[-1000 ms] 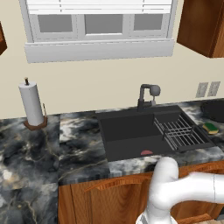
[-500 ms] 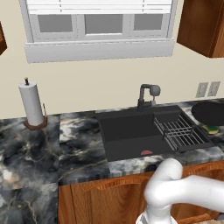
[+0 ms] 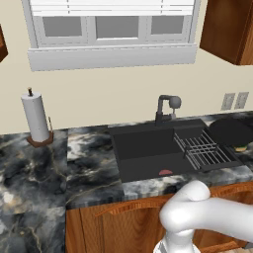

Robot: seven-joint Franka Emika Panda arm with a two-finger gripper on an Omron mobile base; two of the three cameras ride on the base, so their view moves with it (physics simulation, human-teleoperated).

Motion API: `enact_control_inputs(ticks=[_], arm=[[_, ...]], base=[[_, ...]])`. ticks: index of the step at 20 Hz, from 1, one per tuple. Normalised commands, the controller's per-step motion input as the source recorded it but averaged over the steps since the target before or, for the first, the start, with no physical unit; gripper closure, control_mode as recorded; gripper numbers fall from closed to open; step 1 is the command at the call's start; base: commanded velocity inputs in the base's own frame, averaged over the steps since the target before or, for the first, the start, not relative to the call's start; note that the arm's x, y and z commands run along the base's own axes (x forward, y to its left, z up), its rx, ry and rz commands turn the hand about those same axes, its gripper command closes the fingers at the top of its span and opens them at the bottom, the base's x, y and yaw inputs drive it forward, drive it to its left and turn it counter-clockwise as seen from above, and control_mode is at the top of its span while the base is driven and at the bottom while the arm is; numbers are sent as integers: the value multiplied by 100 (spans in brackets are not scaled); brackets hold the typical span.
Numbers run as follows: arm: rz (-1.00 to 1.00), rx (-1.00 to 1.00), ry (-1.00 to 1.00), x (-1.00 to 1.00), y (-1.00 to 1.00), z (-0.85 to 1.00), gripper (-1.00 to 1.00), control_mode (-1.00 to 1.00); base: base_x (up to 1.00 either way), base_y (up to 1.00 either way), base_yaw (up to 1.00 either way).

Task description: Pick the pan and sponge and place them into the sink. Then turn on the water.

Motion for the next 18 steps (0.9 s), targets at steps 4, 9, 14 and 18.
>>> enact_control_inputs(ticks=[4,9,14,18], arm=[[11,0,10,-11,27,24,100,-100],[11,0,9,-8,27,30,100,-100],[12,1,8,-5,28,22,100,-100],[11,0,5,-15,34,16,100,-100]], base=[[0,0,0],[0,0,0],[0,0,0],[0,0,0]])
